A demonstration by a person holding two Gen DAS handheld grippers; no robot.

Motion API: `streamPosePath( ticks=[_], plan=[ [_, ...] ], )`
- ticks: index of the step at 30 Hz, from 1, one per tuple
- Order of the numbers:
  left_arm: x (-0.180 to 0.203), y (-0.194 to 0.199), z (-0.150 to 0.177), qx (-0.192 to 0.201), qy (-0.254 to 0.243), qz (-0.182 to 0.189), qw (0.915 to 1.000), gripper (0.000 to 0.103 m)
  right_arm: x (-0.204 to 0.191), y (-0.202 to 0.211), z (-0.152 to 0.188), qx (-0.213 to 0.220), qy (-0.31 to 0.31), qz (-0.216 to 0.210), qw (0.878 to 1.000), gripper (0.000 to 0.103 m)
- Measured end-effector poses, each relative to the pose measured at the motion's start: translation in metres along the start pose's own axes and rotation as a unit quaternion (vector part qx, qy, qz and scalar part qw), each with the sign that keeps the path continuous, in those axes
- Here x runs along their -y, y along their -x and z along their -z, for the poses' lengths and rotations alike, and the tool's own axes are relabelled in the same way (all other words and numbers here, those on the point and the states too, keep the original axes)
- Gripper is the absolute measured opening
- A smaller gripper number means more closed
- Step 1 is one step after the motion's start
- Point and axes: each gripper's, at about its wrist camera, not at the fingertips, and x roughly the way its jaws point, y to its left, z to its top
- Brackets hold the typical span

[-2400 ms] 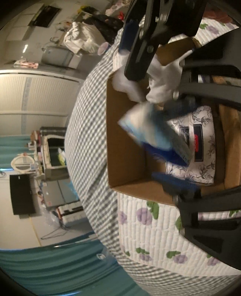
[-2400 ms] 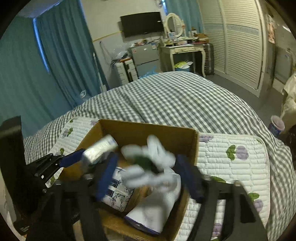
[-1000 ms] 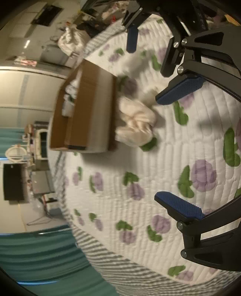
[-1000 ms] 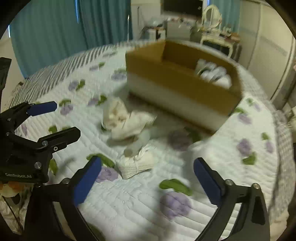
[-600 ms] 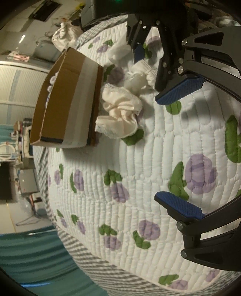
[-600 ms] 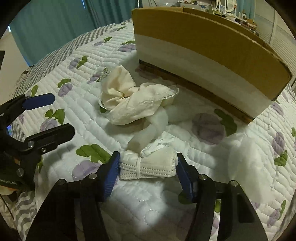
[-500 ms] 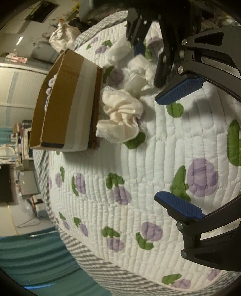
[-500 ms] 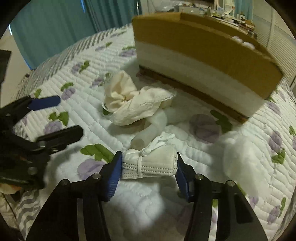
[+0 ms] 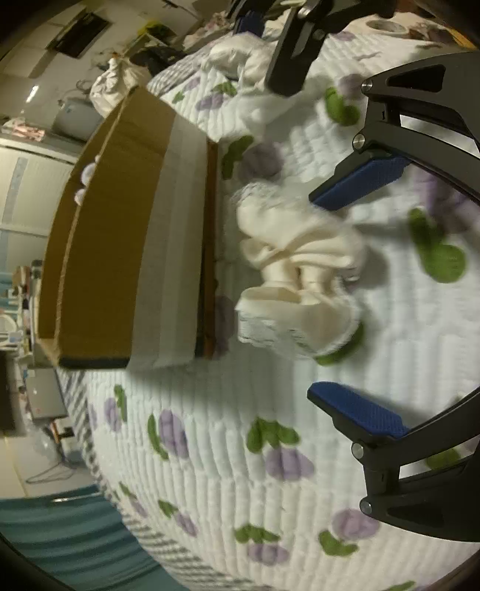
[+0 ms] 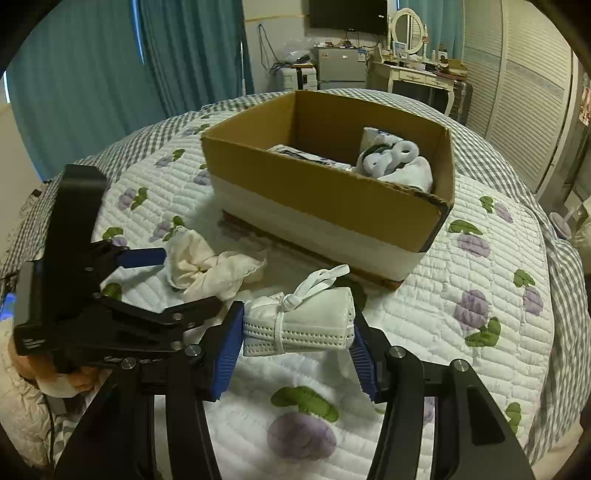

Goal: Organize soft objects
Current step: 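Grasp the cream lace cloth with the left gripper while the right grasps the white mask, drop both in box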

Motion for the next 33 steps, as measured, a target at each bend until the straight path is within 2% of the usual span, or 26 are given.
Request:
streamPosePath(
  ticks=[3, 5, 6, 7, 8, 10, 13, 19, 26, 29, 33],
  plan=[
    [0.0, -0.005, -0.008, 0.004, 0.002, 0.008, 1.0, 0.087, 0.004, -0.004, -0.003, 0.0, -0.007, -0.002, 1.0, 0.054],
    [-0.001, -0.006, -0.012, 0.006, 0.002, 0.022, 0.9997, 0.071, 0.006, -0.005, -0.003, -0.001, -0.009, -0.001, 1.0, 0.054],
    [-0.001, -0.007, -0.013, 0.005, 0.0, 0.031, 0.9995, 0.053, 0.006, -0.007, -0.003, -0.003, -0.009, -0.001, 1.0, 0.054],
    [-0.001, -0.007, -0.013, 0.001, -0.003, 0.037, 0.9993, 0.046, 0.006, -0.007, -0.003, -0.004, -0.008, 0.0, 1.0, 0.054],
    [0.0, -0.008, -0.012, -0.001, -0.005, 0.037, 0.9993, 0.045, 0.004, -0.008, -0.002, -0.004, -0.008, 0.0, 1.0, 0.054],
    [0.003, -0.005, -0.009, -0.001, -0.013, 0.039, 0.9991, 0.033, 0.005, -0.006, -0.002, -0.001, -0.01, -0.001, 1.0, 0.054],
    [0.008, 0.003, -0.003, 0.0, -0.019, 0.039, 0.9991, 0.025, 0.003, 0.001, 0.002, 0.003, -0.011, 0.001, 1.0, 0.054],
    [0.016, 0.056, -0.003, 0.04, -0.022, 0.04, 0.9982, 0.025, 0.002, 0.032, 0.002, 0.025, -0.01, 0.004, 1.0, 0.054],
    [0.029, 0.129, -0.012, 0.097, -0.044, 0.048, 0.9932, 0.025, -0.001, 0.093, -0.013, 0.081, -0.011, 0.01, 0.997, 0.054],
    [0.034, 0.152, -0.025, 0.122, -0.048, 0.045, 0.9903, 0.025, 0.001, 0.113, -0.025, 0.103, -0.017, 0.012, 0.995, 0.054],
    [0.035, 0.161, -0.049, 0.144, -0.046, 0.044, 0.9875, 0.025, 0.005, 0.128, -0.045, 0.123, -0.02, 0.021, 0.992, 0.054]
  ],
)
